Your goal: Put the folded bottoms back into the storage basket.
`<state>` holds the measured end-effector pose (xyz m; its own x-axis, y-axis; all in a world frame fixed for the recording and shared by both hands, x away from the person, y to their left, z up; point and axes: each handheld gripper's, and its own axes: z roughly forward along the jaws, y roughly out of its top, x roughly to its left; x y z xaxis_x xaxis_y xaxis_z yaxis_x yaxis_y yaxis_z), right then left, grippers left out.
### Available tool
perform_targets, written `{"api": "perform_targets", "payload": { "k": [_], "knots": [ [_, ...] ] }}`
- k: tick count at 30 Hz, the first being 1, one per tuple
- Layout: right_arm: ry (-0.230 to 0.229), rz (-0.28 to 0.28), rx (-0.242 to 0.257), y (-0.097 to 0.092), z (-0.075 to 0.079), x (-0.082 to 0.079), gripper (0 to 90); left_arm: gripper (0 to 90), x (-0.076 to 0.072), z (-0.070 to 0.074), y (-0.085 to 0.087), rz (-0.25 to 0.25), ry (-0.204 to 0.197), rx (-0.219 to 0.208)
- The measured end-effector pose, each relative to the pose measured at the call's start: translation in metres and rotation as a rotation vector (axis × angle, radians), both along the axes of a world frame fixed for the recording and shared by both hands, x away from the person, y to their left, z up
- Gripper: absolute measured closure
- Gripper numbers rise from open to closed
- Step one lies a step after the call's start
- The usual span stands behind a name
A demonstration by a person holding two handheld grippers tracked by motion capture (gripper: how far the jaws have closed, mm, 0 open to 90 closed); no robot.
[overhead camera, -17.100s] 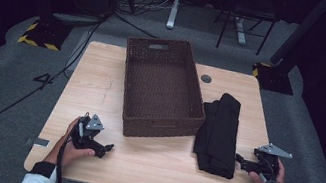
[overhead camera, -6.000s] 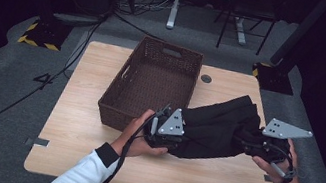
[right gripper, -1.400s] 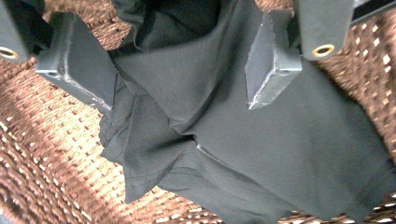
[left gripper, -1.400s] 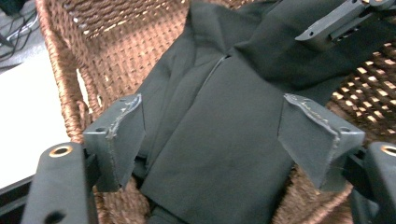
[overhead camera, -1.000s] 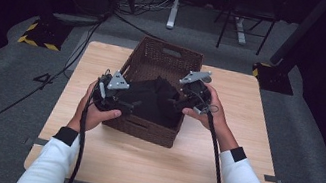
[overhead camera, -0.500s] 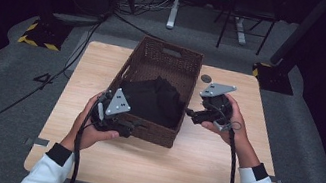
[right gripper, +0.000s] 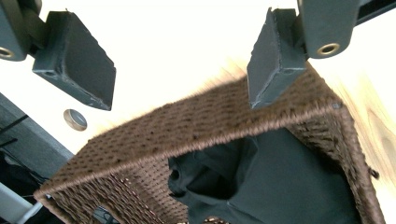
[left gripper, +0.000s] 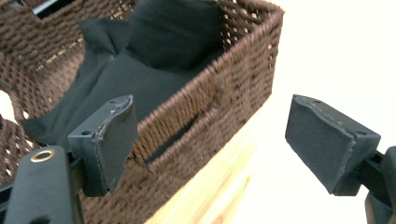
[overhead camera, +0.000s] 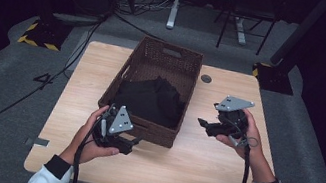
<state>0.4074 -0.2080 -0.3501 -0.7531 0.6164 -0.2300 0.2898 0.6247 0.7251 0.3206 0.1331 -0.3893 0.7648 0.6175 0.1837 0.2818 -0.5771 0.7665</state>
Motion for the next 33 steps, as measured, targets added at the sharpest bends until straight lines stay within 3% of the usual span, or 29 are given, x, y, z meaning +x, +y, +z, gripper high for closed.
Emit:
{"api": "perform_targets", "payload": {
  "k": [11,18,33],
  "knots": [
    [-0.002,-0.011,-0.004,-0.021,-0.018,-0.014,24.1,17.8,0.001,-0.032,0.007,-0.012,0.072,0.049],
    [0.012,-0.025,-0.014,-0.037,-0.037,-0.022,23.8,18.1,0.005,-0.051,0.015,0.016,0.107,0.104],
    [0.032,-0.126,-0.04,-0.079,-0.083,-0.033,23.7,18.2,0.007,-0.075,0.034,0.035,0.142,0.119]
  ]
}}
